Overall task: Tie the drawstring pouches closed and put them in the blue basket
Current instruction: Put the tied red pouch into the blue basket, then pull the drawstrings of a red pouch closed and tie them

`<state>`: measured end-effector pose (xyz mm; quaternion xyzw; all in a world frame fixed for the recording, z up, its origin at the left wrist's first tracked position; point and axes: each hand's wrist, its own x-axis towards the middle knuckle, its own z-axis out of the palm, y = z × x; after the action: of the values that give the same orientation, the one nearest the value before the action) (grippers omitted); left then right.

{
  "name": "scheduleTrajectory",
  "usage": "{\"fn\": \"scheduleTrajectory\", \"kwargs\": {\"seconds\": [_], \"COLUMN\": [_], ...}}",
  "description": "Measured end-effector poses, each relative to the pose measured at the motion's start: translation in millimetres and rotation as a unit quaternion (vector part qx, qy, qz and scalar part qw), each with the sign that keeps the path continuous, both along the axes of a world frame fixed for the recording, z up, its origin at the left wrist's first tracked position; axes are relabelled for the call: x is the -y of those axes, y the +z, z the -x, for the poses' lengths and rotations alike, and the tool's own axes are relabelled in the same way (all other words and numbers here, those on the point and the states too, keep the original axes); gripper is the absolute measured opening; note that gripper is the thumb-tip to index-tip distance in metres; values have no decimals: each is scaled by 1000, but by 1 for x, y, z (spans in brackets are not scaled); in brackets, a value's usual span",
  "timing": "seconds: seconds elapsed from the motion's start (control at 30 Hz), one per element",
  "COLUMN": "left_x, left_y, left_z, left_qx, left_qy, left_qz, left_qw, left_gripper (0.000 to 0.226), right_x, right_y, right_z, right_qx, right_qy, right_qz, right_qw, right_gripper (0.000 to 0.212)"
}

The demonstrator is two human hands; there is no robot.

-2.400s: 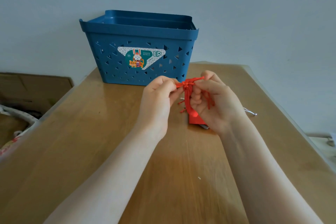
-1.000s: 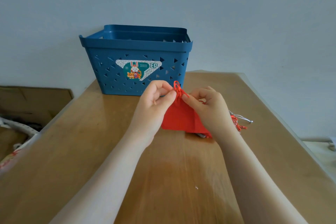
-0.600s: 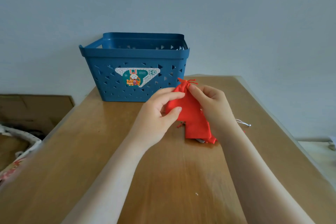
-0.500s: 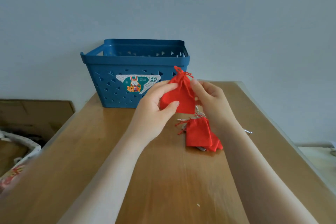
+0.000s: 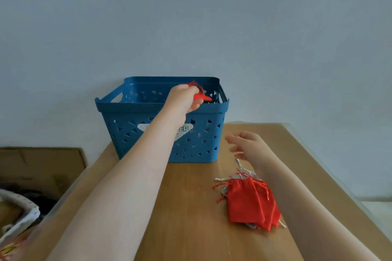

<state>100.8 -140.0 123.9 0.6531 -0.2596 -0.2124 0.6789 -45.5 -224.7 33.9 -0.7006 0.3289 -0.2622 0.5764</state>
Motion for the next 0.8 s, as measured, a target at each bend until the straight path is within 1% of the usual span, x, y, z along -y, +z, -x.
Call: {"fn": "scheduleTrajectory", "kwargs": {"seconds": [0.03,0.07,0.1,0.13,0.2,0.27,0.3,0.37,0.47,0.57,0.63,0.7,0.77,0.8], "left_x": [2,3,3,2,-4,-12,-18,-31,-45,-55,-61,-67,-72,-74], "left_y": [-2,-6,-10,-16,-27,-39,-44,-56,-73,-86,-93,-98,-102,-103], "left_z": [-1,-2,-2,0,8,16,20,28,42,55,64,72,79,82], "left_qx": [15,45,90,137,217,271,278,258,194,150,140,140,147,154], "left_qy": [17,35,51,65,89,109,113,110,91,73,58,47,34,24], "left_qz": [-24,-37,-43,-39,-11,24,38,46,14,-24,-39,-56,-75,-86], "left_qw": [999,998,994,988,972,956,953,959,977,986,988,987,986,984], "left_gripper": [17,30,41,44,38,28,26,27,27,25,26,26,26,25], "right_x": [3,5,7,7,7,6,6,6,5,0,-5,-10,-14,-17], "right_y": [-3,-7,-11,-16,-25,-31,-33,-36,-45,-61,-69,-70,-68,-66], "right_z": [-1,-1,0,1,7,16,21,32,44,48,49,51,51,53], "right_qx": [-11,-24,-37,-50,-76,-97,-110,-149,-222,-274,-298,-332,-349,-344], "right_qy": [-2,0,3,4,6,3,1,7,10,15,-8,-37,-43,-43], "right_qz": [2,8,11,15,44,95,128,198,270,323,351,389,428,440], "right_qw": [1000,1000,999,999,996,991,986,969,937,906,888,858,832,829], "right_gripper": [7,8,11,14,15,10,9,13,18,26,31,33,30,29]}}
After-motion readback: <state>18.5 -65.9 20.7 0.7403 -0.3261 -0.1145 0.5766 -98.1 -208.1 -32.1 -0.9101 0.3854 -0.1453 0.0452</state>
